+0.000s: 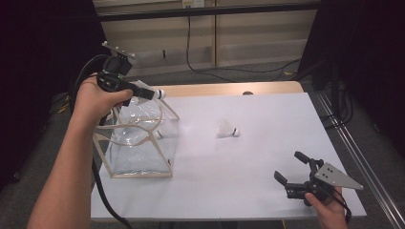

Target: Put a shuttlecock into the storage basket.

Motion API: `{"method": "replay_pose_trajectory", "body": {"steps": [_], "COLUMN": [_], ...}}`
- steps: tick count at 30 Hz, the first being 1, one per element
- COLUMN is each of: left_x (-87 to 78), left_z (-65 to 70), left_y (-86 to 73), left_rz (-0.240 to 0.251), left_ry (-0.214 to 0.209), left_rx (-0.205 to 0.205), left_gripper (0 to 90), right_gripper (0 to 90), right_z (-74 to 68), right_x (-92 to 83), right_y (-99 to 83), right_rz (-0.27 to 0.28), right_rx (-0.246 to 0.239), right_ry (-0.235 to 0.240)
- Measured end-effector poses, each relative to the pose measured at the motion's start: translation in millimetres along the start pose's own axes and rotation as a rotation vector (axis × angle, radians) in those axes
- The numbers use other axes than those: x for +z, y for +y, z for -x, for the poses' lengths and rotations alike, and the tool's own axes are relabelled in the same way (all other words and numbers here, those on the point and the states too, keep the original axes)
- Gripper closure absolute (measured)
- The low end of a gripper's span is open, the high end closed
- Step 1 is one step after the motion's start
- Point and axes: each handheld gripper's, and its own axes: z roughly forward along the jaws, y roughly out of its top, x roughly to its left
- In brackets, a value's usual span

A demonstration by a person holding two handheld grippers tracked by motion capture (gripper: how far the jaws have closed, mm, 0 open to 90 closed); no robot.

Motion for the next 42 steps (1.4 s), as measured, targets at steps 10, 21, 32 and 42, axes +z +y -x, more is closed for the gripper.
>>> {"method": "replay_pose_trajectory", "body": {"steps": [10,21,32,42], "left_x": [-2.3,-5.2,-9.4,-13.5], "left_z": [-3.2,-7.5,-12.6,-17.5], "left_y": [-2.0,-4.0,-8.1,-13.0], "left_rz": [0.004,0.004,0.005,0.013], "left_ry": [0.005,0.02,0.041,0.058], "left_rx": [-0.008,-0.017,-0.028,-0.046], "left_gripper": [89.4,89.3,89.3,89.2], "right_gripper": [0.6,0.6,0.6,0.6], "right_z": [-0.1,-0.1,0.3,0.1], "right_x": [0.0,-0.2,-0.5,-0.2], "right_y": [0.0,0.1,0.0,0.0], "right_rz": [0.0,0.001,0.001,0.0], "right_rx": [0.001,0.002,0.001,0.001], "right_ry": [0.0,0.0,0.001,-0.001]}}
